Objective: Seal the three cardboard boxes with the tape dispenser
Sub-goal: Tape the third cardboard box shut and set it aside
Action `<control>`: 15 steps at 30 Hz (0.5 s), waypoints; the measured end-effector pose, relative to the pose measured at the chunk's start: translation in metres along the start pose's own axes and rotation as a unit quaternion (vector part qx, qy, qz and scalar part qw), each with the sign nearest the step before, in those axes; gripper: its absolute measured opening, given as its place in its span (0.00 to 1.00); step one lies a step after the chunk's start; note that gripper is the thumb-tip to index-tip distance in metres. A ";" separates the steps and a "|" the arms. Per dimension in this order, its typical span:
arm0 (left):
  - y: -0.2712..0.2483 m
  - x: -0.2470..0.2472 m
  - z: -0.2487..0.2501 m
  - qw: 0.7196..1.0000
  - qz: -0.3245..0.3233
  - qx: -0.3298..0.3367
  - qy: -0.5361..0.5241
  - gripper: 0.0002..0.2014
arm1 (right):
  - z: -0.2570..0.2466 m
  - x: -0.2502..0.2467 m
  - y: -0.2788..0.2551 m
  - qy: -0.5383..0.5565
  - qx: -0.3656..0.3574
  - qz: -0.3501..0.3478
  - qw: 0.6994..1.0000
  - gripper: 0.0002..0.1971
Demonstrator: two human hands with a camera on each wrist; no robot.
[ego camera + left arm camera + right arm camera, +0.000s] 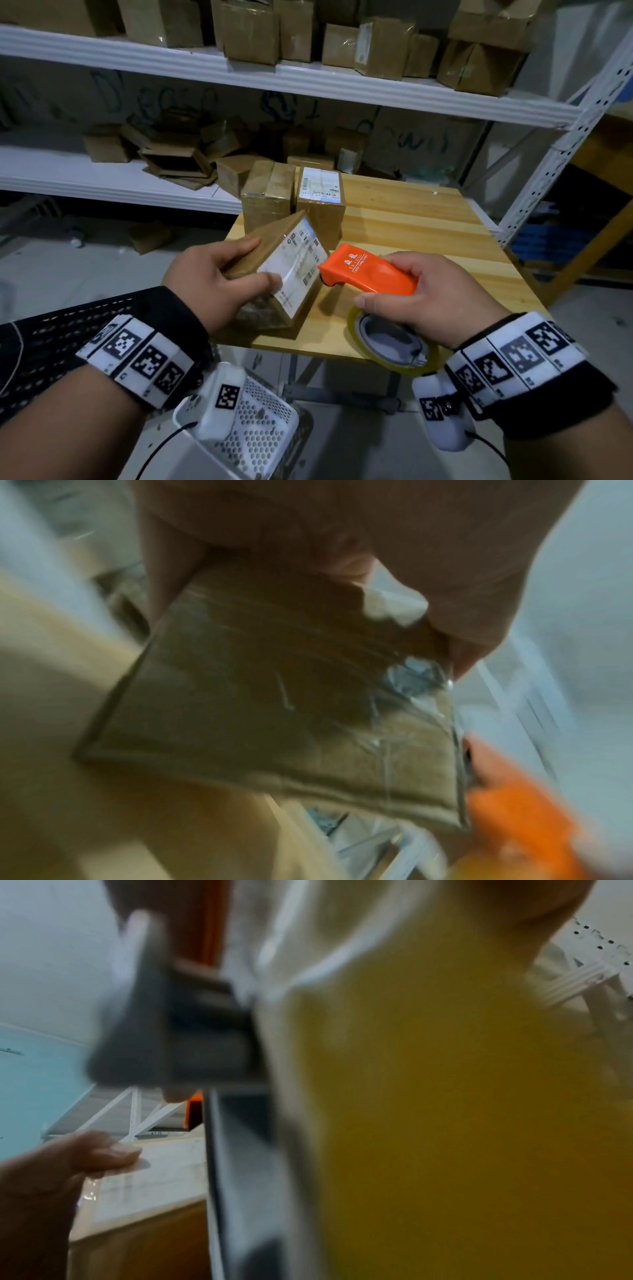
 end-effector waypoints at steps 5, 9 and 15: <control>0.001 -0.005 -0.010 0.991 0.017 -0.033 -0.128 0.25 | -0.005 0.005 0.003 0.001 0.002 -0.002 1.000 0.23; 0.002 -0.003 -0.014 0.986 -0.002 -0.049 -0.160 0.15 | -0.011 0.018 0.008 0.003 0.009 -0.016 1.000 0.23; 0.001 -0.002 -0.028 0.974 -0.025 -0.123 -0.189 0.11 | -0.020 0.022 0.014 0.037 0.011 -0.017 0.999 0.22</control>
Point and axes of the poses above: each hand's wrist, its own y-axis towards the middle knuckle, its own x-axis out of the palm, z = x × y, the point moved 7 cm from there along y, towards the middle knuckle, and after that the axes turned 10 degrees about -y, right-handed, at the moved point
